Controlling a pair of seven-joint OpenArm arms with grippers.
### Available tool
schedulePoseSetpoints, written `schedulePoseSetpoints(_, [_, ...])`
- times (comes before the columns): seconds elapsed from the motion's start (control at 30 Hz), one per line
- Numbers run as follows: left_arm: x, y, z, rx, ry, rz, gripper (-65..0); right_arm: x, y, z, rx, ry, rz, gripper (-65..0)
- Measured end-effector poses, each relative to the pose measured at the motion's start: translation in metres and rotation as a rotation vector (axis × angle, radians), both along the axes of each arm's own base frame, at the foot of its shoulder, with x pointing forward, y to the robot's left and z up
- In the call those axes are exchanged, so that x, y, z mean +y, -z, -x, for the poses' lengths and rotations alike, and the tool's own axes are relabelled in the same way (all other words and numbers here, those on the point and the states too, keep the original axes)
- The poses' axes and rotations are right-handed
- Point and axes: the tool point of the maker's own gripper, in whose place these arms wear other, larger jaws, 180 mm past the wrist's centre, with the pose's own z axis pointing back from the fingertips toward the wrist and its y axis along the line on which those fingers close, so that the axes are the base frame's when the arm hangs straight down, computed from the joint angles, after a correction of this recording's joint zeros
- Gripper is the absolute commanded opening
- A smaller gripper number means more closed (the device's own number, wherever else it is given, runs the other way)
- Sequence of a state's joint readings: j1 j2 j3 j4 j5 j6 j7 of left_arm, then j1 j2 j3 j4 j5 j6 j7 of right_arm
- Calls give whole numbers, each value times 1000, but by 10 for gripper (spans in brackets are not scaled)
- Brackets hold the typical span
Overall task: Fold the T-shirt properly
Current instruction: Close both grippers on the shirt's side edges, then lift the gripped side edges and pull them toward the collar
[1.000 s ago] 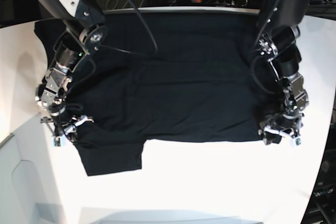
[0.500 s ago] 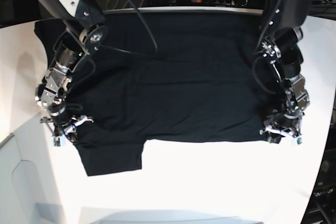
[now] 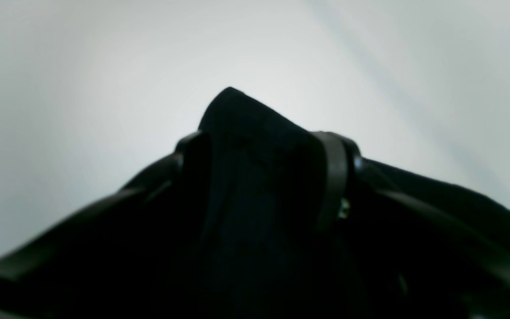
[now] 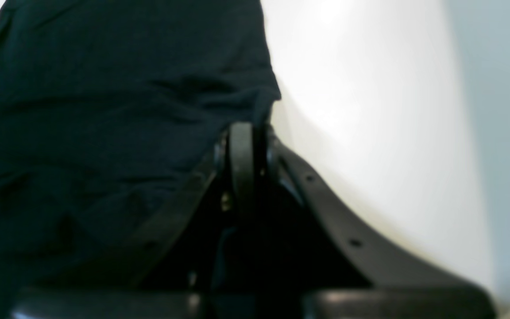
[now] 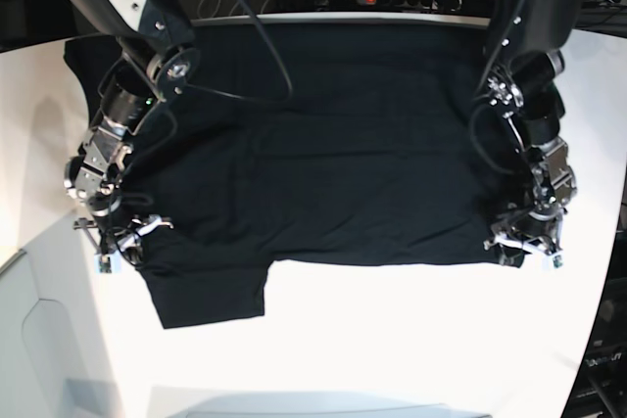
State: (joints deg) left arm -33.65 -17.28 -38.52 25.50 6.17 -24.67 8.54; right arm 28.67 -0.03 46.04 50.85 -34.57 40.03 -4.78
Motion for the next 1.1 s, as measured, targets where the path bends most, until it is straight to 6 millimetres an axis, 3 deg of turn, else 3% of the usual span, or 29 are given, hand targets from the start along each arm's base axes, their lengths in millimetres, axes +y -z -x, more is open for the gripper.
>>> schedulePoseSetpoints(0.53, [1, 11, 4, -9, -24, 56, -328, 0, 0, 0, 2, 0, 0, -650])
schedulePoseSetpoints(0.6, [1, 11, 4, -6, -22, 52, -374, 0, 0, 0, 2, 0, 0, -650])
schedulePoseSetpoints(0.8, [2, 13, 6, 6, -22, 50, -641, 0, 0, 0, 2, 0, 1, -650])
schedulePoseSetpoints(1.1, [2, 13, 6, 7, -21, 52, -650, 0, 0, 0, 2, 0, 1, -650])
